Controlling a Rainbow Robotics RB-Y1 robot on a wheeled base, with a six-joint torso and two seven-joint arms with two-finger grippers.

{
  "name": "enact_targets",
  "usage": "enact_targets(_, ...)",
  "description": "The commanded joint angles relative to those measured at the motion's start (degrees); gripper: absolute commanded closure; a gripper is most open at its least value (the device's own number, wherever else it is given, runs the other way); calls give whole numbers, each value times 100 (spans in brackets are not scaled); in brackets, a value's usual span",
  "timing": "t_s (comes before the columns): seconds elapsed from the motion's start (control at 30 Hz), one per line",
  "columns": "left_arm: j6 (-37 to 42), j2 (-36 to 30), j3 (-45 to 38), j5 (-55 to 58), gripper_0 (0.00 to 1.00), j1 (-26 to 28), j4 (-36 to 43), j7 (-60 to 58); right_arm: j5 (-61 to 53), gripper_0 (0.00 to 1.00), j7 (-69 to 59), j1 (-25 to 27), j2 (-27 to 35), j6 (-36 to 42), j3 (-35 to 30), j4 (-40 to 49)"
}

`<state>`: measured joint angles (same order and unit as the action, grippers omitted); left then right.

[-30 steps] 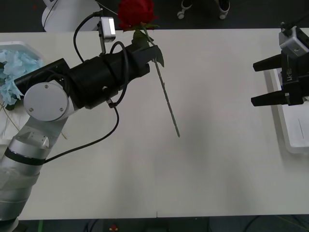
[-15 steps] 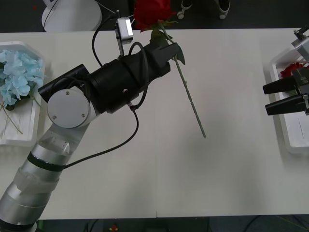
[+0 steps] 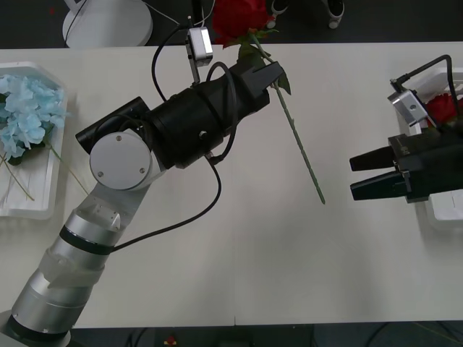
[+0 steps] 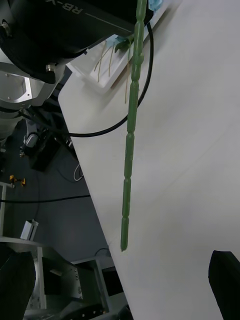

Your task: Put the red flowers into the right box and the blue flowers into the left box

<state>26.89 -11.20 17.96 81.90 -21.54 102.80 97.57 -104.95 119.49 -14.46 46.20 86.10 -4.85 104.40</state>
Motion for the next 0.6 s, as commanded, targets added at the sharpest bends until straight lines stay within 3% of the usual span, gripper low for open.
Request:
enact_targets(0.03, -70, 154, 111, 36, 100, -245, 55, -538, 203, 0, -58, 31, -340, -260, 265, 230)
enact_targets(0.4, -70, 127, 111, 36, 100, -245, 55, -546, 370, 2, -189, -39, -472, -963, 960, 256)
enact_targets(0.53, -70, 127, 111, 27, 100, -245, 55, -546, 370, 26, -242, -83, -551, -963, 995, 265)
enact_targets(0.6, -70, 127, 111, 36, 100, -245, 55, -546, 378, 49, -295, -127, -586, -972, 1039, 256)
